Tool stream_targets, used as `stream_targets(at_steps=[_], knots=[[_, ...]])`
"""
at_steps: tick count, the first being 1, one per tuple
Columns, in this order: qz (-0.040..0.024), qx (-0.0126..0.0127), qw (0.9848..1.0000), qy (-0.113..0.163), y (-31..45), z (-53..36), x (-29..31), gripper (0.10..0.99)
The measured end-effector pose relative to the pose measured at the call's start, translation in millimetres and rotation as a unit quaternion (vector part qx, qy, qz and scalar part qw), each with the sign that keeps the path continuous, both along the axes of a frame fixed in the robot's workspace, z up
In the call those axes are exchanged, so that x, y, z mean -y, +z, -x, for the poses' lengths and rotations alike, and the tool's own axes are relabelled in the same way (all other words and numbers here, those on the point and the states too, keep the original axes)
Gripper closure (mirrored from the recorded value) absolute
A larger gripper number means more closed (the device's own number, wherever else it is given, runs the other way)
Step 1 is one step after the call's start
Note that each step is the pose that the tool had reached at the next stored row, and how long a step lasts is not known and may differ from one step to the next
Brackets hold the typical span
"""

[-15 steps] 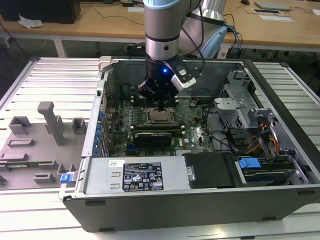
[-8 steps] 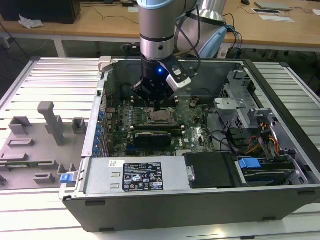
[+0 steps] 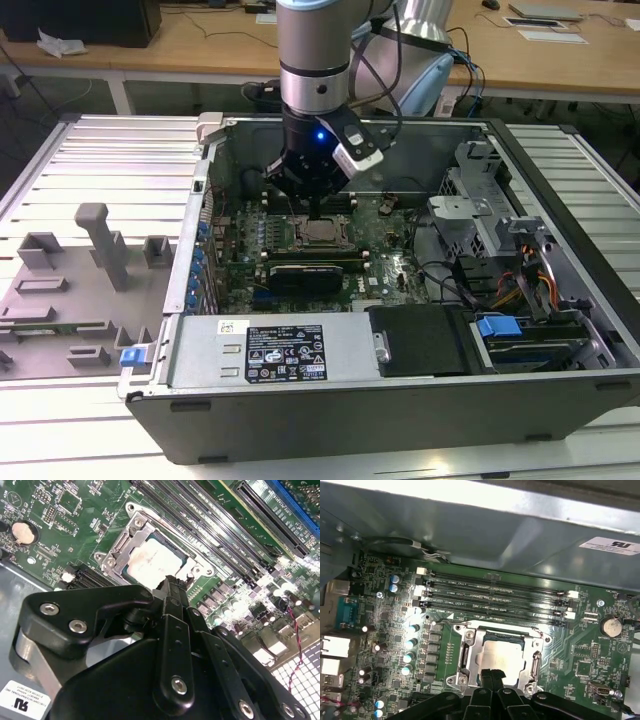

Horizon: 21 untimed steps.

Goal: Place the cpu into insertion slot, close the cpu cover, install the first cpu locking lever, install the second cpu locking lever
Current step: 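Install the first cpu locking lever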

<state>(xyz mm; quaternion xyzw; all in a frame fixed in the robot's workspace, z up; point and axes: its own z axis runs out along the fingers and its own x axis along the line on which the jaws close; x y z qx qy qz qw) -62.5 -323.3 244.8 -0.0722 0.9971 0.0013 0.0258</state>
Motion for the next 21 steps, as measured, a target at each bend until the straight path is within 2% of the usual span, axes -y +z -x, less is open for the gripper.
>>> stream_targets(at_steps=[8,21], knots=[[0.0,0.0,1.0,0.0,8.6,0.0,0.0,0.98],[0.0,0.0,1.0,0.0,9.3,3.9,-1.5,0.98]])
